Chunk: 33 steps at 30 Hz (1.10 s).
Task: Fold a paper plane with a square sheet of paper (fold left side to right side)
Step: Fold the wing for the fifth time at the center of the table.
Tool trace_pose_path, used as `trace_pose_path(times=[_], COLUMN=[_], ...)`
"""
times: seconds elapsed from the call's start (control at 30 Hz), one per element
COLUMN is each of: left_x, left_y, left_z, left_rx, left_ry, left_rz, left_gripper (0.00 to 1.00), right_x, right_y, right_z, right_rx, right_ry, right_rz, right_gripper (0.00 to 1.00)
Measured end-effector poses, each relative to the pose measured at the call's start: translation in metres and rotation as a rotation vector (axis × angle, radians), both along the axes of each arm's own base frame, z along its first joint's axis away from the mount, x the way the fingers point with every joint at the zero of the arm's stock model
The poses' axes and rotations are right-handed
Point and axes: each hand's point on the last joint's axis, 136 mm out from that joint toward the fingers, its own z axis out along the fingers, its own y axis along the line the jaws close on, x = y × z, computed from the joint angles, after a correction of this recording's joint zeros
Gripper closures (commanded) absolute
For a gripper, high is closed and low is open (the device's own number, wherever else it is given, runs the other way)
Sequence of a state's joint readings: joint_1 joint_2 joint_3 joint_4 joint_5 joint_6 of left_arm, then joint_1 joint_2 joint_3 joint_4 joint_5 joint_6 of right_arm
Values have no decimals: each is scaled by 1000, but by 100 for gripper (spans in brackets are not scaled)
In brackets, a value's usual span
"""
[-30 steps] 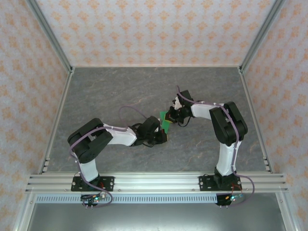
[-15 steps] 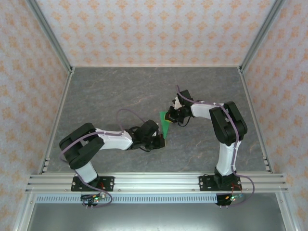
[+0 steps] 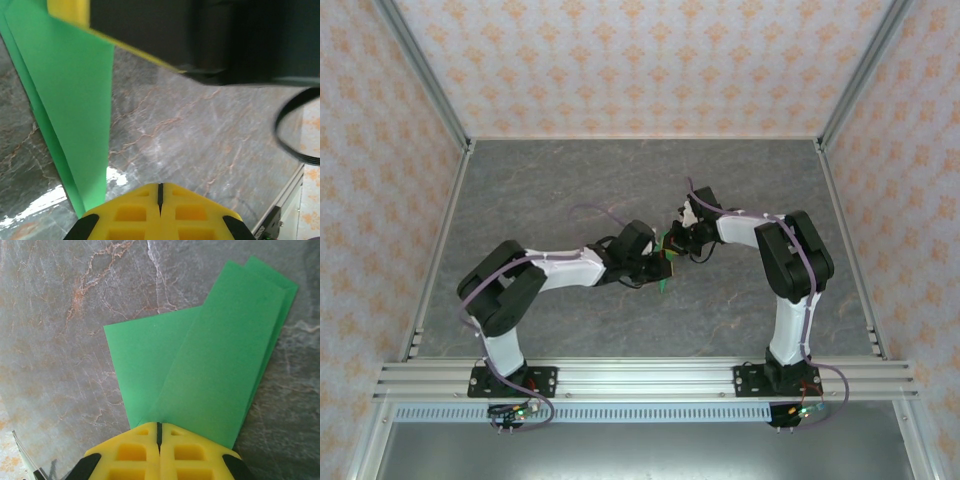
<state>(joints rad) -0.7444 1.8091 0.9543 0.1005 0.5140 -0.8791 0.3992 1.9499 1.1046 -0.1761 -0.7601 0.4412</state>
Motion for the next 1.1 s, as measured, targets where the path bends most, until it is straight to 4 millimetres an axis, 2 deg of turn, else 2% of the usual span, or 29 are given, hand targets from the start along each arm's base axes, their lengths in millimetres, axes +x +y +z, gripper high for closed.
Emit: trace_pose_path(times=[0.17, 0.4, 0.53, 0.67, 0.77, 0.93, 1.1], left_x=[-4, -11, -13, -15, -15, -15, -15], left_y=[3, 0, -1, 2, 1, 2, 2], left_z=[-26, -31, -31, -32, -31, -31, -32], left_rx=[43, 74, 79, 69, 68, 65, 66], left_ry=[40, 25, 16, 4, 1, -2, -2], left_rz=[-9, -22, -19, -17, -17, -17, -17], left_gripper=[97, 98, 100, 100, 100, 100, 100], right_x=[0, 0, 2, -24, -38, -55, -55], right_y=[0, -5, -9, -21, -23, -17, -2], right_z=[0, 5, 21, 35, 37, 26, 31], right_rx=[3, -21, -31, -20, -2, 38, 84], right_ry=[0, -20, -60, -82, -79, -45, -64], right_rz=[1, -13, -29, -41, -49, -45, -26], right_gripper=[98, 98, 99, 99, 99, 99, 99])
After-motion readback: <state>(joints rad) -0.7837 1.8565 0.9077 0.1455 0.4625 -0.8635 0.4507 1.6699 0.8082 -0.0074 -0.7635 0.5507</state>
